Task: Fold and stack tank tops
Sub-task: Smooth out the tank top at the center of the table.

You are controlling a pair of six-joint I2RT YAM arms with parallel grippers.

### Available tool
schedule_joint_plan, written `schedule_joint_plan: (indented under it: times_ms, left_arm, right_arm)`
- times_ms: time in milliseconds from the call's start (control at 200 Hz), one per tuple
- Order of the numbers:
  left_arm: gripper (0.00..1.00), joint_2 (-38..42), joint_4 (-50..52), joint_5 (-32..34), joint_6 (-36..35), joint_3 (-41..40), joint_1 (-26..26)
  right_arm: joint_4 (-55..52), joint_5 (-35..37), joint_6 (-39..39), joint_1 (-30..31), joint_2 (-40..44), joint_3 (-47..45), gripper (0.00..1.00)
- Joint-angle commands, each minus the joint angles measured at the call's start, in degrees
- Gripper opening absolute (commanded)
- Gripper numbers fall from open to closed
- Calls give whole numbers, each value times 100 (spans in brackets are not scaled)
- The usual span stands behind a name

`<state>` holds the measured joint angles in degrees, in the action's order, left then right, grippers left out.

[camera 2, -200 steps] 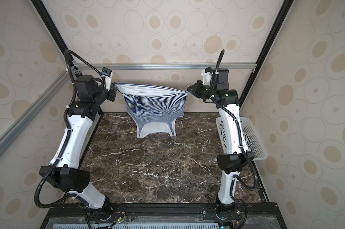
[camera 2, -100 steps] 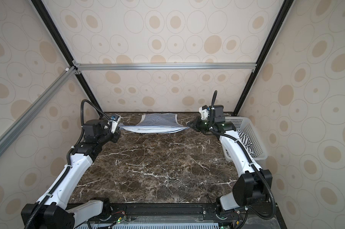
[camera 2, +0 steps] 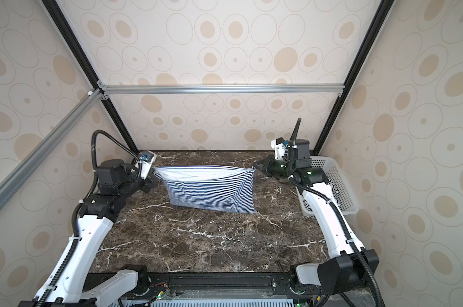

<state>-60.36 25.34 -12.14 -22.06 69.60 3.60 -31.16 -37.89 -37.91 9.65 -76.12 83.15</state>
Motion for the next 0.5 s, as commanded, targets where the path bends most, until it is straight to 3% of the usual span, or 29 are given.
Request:
schedule_joint_plan:
  times_ms: [0,180,490]
  left_arm:
    - [0,-168,392,-98,226,1167,-35]
    - [0,-263,995,-375,349,2402,-41]
    - [0,93,1503,-347,582,3362,-37]
  right_arm:
    - [-204,-191,-32,-33,226,568,0]
    - [-617,-271,-32,1,502,1409,0]
    - [-983,-405,-22,17,1053,2168,0]
